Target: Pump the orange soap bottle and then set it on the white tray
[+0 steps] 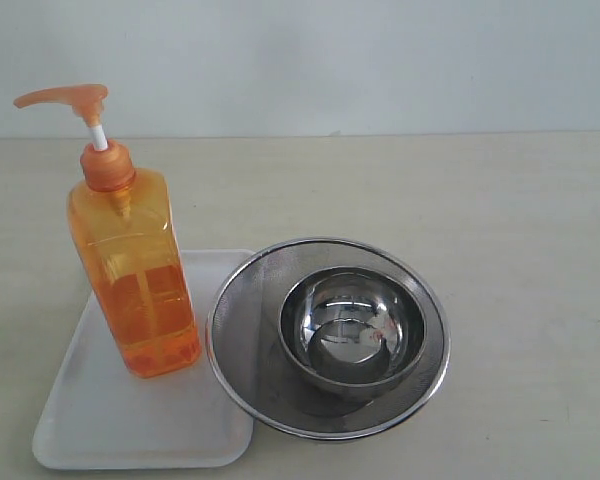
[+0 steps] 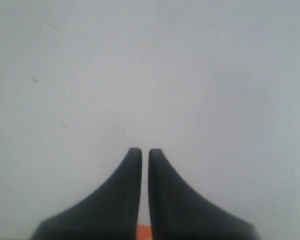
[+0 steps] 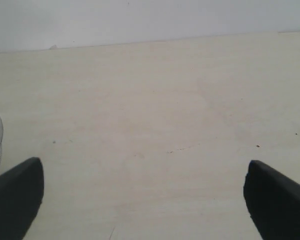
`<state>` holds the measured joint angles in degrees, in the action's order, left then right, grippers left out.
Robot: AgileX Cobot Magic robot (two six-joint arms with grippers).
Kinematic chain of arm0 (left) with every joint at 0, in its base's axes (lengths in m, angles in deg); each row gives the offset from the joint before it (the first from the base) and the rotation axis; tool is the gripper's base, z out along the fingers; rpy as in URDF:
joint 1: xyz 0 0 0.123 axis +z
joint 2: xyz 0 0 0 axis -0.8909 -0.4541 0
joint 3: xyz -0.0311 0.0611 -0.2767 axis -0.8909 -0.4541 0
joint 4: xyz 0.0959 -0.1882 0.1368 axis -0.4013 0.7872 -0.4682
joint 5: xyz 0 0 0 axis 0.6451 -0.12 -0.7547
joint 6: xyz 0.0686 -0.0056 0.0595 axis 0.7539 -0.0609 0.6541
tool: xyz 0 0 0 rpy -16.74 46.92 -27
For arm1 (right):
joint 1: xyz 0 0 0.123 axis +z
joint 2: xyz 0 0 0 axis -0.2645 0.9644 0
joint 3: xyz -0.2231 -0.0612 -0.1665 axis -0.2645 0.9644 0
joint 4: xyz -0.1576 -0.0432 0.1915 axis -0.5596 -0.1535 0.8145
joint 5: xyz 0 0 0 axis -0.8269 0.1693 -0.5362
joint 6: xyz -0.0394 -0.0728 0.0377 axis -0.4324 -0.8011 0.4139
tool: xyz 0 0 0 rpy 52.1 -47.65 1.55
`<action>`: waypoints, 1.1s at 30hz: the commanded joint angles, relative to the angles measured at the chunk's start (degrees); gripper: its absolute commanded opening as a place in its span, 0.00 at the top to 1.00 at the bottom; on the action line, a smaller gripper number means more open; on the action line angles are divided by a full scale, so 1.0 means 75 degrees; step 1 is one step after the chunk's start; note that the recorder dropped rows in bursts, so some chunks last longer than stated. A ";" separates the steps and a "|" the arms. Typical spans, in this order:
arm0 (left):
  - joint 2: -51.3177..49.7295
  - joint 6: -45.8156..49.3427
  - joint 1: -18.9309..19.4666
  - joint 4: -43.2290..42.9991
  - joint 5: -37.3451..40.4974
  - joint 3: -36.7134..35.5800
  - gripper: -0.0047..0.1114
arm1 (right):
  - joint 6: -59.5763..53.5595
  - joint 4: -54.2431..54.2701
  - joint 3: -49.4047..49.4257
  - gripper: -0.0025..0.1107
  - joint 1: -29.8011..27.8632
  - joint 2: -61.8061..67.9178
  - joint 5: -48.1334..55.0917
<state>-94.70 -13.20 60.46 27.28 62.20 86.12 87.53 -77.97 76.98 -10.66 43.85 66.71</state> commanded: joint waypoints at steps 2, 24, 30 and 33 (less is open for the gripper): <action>-0.2106 -0.0248 0.0027 -0.1389 0.1957 0.0507 0.92 | 0.0042 -0.0069 -0.0007 0.05 -0.0016 -0.0042 -0.0004; -0.2894 0.4103 -0.0109 0.1869 0.1402 -0.2223 0.92 | 0.0045 -0.0069 -0.0007 0.05 -0.0016 -0.0042 -0.0003; -0.3162 0.3872 -0.0094 0.1869 0.1019 -0.1411 0.92 | 0.0045 -0.0069 -0.0007 0.05 -0.0016 -0.0042 -0.0003; -0.3404 0.3840 -0.0094 0.1869 0.0811 -0.0881 0.92 | 0.0045 -0.0069 -0.0007 0.05 -0.0016 -0.0042 -0.0003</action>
<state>-118.71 16.47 59.92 40.46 70.07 76.07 87.81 -78.09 76.98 -10.66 43.85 66.84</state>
